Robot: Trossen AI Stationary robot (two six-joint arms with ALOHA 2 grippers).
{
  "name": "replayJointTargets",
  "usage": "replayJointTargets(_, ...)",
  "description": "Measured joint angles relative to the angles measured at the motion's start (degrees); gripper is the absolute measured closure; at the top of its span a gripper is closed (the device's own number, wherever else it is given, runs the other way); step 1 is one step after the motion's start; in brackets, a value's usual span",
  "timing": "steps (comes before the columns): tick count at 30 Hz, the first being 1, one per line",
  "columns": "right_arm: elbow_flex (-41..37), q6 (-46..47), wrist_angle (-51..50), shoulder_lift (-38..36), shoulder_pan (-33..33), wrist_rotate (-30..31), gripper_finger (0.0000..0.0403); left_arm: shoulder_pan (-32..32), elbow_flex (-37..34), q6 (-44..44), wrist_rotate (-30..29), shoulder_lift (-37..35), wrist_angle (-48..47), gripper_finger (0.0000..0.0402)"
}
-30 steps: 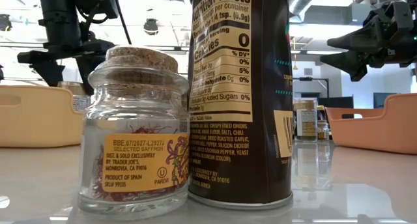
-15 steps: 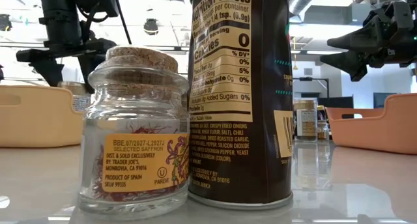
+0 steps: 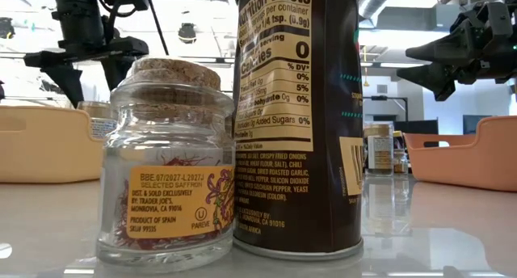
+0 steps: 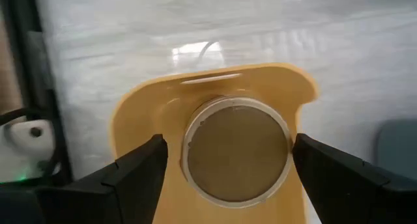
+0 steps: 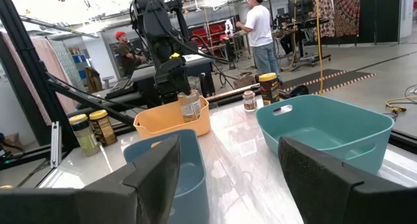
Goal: Sort spices by type
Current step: Put the gold seasoning bottle into the yellow bin, then put the yellow seasoning bottle into the orange bin
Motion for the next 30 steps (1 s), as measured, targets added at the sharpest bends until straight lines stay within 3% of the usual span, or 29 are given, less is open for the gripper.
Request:
replayJointTargets(8,0.00,0.00,0.09,-0.01,0.00,0.00,0.0117,-0.02,3.47,-1.17,-1.85,0.00,-5.76,0.0085)
replayJointTargets(14,0.00,0.08,0.39,-0.01,0.00,0.02,0.0117,-0.02,4.82,7.66,-1.72,0.00,-5.69,0.0085)
replayJointTargets(24,0.02,-0.48,0.63,-0.01,-0.42,0.09,0.0117,-0.02,4.84,15.34,-0.70,0.02,-5.02,0.0085)
replayJointTargets(30,0.02,-0.49,1.37,0.01,-0.42,1.69,0.0117,-0.02,4.84,21.75,-1.90,-0.17,1.19,0.0085)
